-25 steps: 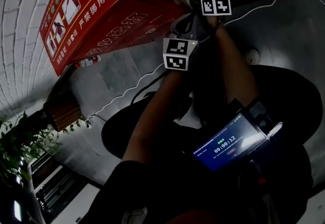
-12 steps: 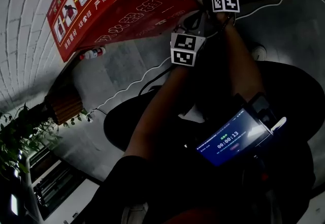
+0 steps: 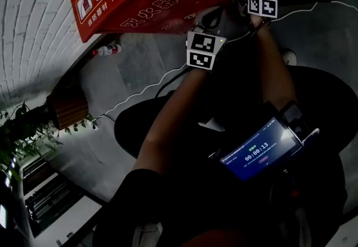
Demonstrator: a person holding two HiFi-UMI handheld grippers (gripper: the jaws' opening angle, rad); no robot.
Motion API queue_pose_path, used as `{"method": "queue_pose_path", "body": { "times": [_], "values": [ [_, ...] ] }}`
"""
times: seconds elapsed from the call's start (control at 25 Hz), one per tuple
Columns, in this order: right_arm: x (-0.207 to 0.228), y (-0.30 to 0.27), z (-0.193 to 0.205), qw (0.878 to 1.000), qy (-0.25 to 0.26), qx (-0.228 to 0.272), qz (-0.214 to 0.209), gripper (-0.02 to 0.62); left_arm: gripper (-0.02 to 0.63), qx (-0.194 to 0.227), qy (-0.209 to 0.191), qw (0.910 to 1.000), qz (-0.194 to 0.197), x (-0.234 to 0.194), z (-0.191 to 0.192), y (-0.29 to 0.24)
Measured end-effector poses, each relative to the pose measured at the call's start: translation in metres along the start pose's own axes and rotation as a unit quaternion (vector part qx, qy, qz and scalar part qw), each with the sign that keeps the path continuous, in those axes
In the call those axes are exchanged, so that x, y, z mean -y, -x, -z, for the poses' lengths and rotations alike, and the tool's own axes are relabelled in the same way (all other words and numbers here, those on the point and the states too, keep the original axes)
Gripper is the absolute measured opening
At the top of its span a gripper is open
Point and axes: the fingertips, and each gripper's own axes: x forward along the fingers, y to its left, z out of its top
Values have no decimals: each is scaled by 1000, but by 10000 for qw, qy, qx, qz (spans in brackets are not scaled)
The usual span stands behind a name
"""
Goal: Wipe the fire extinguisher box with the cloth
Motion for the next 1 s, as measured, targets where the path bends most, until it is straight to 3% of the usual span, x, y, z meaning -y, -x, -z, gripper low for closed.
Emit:
{"method": "queue_pose_path", "body": {
  "times": [0.12,0.28,0.56,0.76,1.0],
  "values": [
    [-16,17,-4,9994,168,281,124,101,0,280,21,9996,-28,-8,-18,22],
    [-28,51,-15,9957,223,652,614,103,0,576,-11,9979,-299,-23,-38,60],
    [-74,126,-59,9718,1125,1532,1397,103,0,952,3,9928,-724,-44,-50,127],
    [-149,200,-100,9501,1736,2148,1451,103,0,1230,19,9894,-766,-40,-80,160],
    [-219,264,-104,9271,2299,2660,1298,103,0,1585,-193,9824,-965,-46,-106,198]
  ]
}}
